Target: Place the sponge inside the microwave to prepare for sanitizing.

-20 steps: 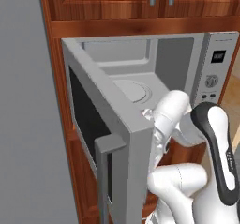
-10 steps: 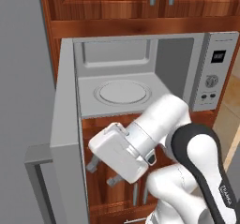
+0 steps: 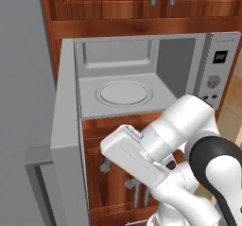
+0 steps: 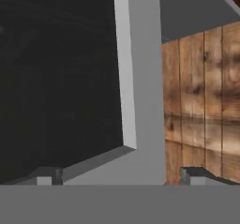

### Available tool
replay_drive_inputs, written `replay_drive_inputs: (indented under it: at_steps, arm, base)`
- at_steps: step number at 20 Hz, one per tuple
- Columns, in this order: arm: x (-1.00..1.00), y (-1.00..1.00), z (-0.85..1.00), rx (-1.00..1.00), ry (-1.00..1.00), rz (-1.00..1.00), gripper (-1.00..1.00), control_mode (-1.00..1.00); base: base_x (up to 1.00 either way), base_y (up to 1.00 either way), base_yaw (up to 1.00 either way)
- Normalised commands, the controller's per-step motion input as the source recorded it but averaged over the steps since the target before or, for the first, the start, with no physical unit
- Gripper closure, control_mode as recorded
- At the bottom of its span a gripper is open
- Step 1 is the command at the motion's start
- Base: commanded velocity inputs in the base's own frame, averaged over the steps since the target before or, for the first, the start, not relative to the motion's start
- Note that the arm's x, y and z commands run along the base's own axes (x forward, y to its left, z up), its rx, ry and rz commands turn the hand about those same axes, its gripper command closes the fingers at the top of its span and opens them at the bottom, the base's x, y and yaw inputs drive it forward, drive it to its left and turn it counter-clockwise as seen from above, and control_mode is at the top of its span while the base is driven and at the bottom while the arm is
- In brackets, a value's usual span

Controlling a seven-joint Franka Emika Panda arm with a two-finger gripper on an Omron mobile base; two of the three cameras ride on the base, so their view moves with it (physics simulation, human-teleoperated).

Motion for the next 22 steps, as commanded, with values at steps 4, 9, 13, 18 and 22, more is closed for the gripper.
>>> replay_drive_inputs:
  at_steps: [4,9,13,18,22]
  arm:
    - [0.63,-1.00,0.01,-0.16,-0.03,-0.01,-1.00,-1.00]
    - [0.66,-0.85,-0.04,-0.11,-0.16,0.00,-1.00,-1.00]
    - [0.74,-0.83,-0.52,-0.45,-0.28,0.04,-1.00,-1.00]
    - [0.39,-0.66,-0.57,-0.77,-0.22,0.20,-1.00,-1.00]
    - [0.20,-0.70,-0.18,-0.67,-0.03,0.06,-1.00,-1.00]
  base:
    - [0.00,0.00,0.00]
    - [0.00,0.00,0.00]
    - [0.00,0.00,0.00]
    - [0.00,0.00,0.00]
    - [0.00,0.00,0.00]
